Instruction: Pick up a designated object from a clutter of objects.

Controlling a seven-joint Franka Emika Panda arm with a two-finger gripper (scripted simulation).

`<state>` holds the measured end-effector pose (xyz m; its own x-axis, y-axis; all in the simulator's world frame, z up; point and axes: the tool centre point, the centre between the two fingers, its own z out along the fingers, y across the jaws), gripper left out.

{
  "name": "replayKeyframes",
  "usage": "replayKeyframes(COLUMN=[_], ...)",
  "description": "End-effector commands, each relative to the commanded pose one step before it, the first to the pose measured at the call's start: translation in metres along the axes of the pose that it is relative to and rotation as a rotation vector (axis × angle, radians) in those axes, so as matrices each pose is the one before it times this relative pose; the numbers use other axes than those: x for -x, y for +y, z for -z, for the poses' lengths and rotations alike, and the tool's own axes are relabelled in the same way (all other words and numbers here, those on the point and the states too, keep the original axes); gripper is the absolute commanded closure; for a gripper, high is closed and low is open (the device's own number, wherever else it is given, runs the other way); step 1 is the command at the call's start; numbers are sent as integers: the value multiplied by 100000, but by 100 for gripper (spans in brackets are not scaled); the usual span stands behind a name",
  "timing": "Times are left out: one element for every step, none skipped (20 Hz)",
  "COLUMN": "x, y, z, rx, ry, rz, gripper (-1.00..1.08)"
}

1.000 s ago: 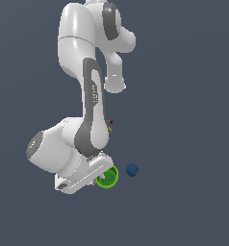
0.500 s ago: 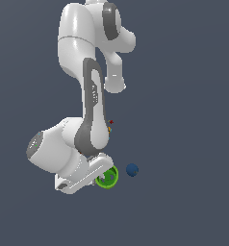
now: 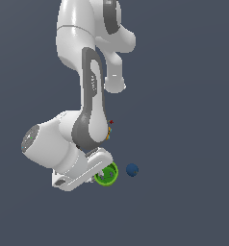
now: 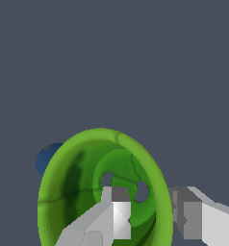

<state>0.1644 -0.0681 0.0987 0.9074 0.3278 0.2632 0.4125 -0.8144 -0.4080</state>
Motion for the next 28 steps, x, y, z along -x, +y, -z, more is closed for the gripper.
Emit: replayKeyframes(x=[-318, -88, -101, -107, -121, -124, -140, -139, -149, -144, -155, -147, -149, -168, -153, -155, -158, -162, -155, -152, -145, -148, -134, -125, -128, -105, -109, -86], y=[-725, -347, -379, -413, -443, -469, -495, -512, -518, -514, -516, -508, -505, -511, -496, -491, -487, -475, -457, -436, -403, -390, -345, -311, -300, -248, -241, -190], z=[1585, 718, 755, 857, 885, 976, 989, 1069, 1047, 1077, 1043, 1071, 1067, 1016, 1055, 1047, 1043, 1013, 986, 944, 904, 853, 809, 745, 665, 618, 538, 494], rx=[239, 0, 27, 0, 24, 0, 19, 0, 8, 0, 1, 0, 0, -21, 0, 0, 0, -47, 0, 0, -45, 0, -38, -35, 0, -30, 0, -29], ry=[201, 0, -63, 0, -65, 0, -66, 0, -48, 0, -48, 0, 0, -63, 0, 0, 0, -3, 0, 0, 19, 0, 29, 31, 0, 33, 0, 33], rz=[158, 0, -5, 0, -4, 0, -1, 0, 3, 0, 7, 0, 0, 20, 0, 0, 0, 15, 0, 0, 2, 0, -10, -14, 0, -19, 0, -20], gripper=[108, 108, 108, 108, 108, 108, 108, 108, 108, 108, 108, 108, 108, 108, 108, 108, 108, 108, 108, 108, 108, 108, 108, 108, 108, 108, 108, 108])
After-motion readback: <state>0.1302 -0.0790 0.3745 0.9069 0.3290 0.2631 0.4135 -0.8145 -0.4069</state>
